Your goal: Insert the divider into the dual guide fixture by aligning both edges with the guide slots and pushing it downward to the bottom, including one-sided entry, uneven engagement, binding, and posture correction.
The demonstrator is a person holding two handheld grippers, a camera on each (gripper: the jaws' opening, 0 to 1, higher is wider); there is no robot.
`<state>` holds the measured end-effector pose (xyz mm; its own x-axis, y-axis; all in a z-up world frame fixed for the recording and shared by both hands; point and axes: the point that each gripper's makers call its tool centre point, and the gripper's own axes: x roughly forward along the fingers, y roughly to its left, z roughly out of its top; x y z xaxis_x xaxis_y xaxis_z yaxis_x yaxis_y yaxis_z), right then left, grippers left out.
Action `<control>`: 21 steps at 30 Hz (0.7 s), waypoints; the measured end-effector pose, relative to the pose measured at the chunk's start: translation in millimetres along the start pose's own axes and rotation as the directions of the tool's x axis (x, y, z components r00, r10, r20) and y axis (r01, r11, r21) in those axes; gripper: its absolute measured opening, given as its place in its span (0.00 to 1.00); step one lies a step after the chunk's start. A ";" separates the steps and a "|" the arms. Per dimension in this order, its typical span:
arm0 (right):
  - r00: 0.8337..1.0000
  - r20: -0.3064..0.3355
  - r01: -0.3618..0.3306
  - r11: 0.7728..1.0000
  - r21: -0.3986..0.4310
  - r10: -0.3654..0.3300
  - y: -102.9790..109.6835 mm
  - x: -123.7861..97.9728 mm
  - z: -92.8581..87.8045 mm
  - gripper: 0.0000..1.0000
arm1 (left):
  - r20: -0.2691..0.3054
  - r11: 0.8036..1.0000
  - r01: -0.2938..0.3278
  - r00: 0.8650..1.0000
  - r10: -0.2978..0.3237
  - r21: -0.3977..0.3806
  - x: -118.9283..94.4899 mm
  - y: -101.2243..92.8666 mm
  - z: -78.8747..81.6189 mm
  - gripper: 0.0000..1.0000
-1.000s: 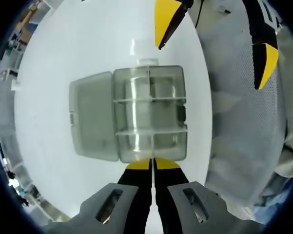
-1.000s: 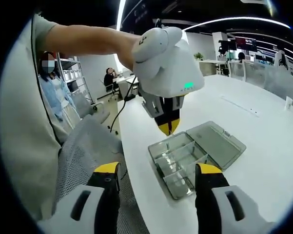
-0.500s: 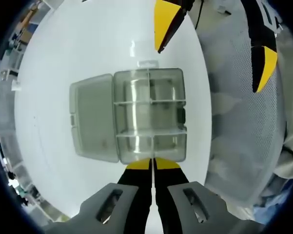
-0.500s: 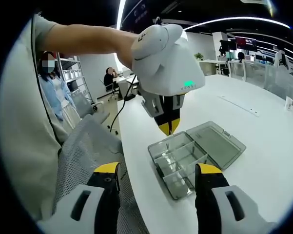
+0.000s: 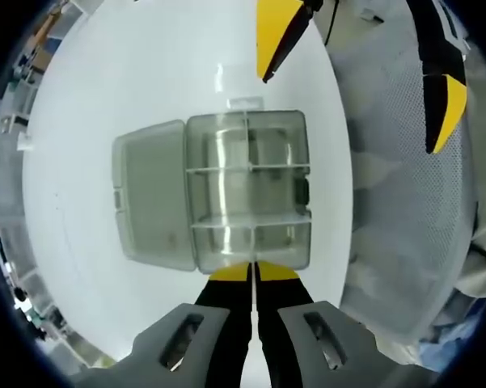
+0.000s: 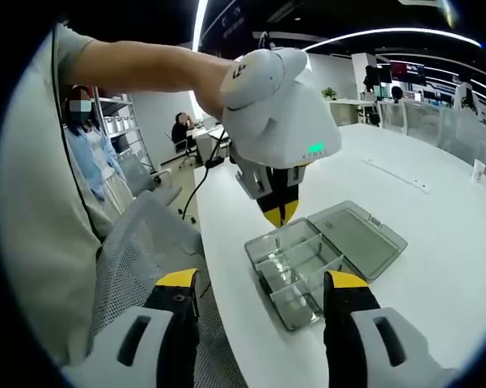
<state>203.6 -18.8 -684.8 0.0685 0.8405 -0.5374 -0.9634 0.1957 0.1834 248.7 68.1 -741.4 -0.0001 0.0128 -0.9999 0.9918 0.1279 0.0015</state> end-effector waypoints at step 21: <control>1.000 -0.002 0.001 1.000 0.000 -0.001 -2.4 0.2 -1.1 0.60 | 0.000 1.000 0.017 1.000 -0.017 -0.012 9.4 0.6 -0.6 0.00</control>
<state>205.6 -19.7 -686.2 0.0693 0.8393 -0.5392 -0.9632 0.1969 0.1827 249.2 68.9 -750.8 -0.0166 0.0111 -0.9998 0.9900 0.1404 -0.0148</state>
